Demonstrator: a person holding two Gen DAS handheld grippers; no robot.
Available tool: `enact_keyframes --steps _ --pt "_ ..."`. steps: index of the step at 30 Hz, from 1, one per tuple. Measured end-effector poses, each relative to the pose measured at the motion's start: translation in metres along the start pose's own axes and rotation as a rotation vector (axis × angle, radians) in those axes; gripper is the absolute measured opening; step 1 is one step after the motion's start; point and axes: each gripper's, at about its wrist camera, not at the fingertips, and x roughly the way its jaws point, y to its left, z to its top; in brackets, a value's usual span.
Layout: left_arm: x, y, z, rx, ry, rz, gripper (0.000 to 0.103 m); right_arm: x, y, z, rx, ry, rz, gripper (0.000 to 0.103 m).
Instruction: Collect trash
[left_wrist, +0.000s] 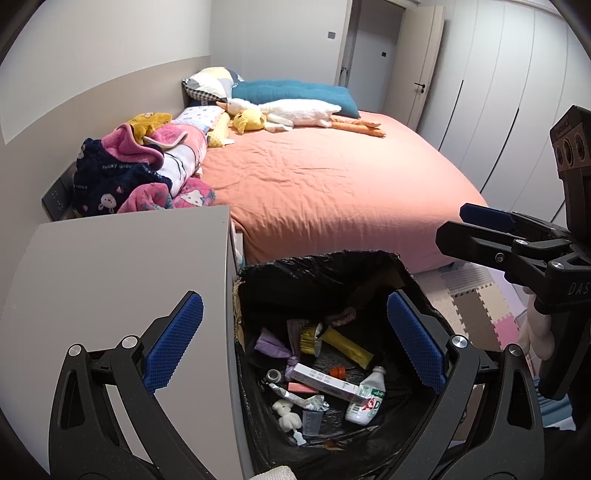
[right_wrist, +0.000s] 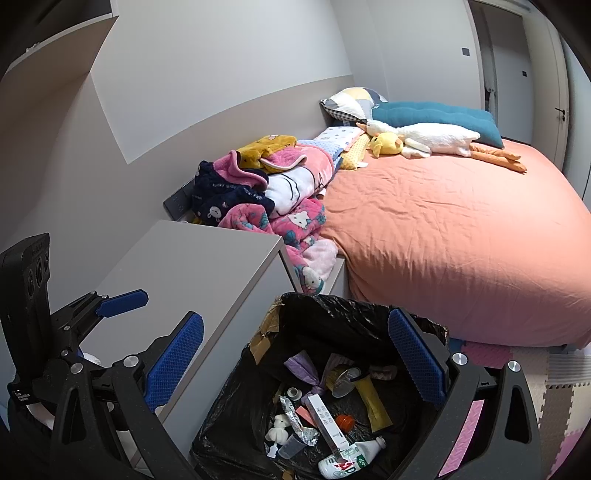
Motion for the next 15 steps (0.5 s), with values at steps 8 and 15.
enact_keyframes --steps 8,15 --pt "0.0005 -0.0015 0.0024 0.005 -0.006 -0.005 0.096 0.0000 0.0000 0.0004 -0.002 -0.001 -0.001 0.100" --pt "0.0009 -0.0004 0.0029 -0.003 -0.002 -0.012 0.096 -0.0003 -0.0011 0.0007 -0.002 0.001 -0.001 0.100"
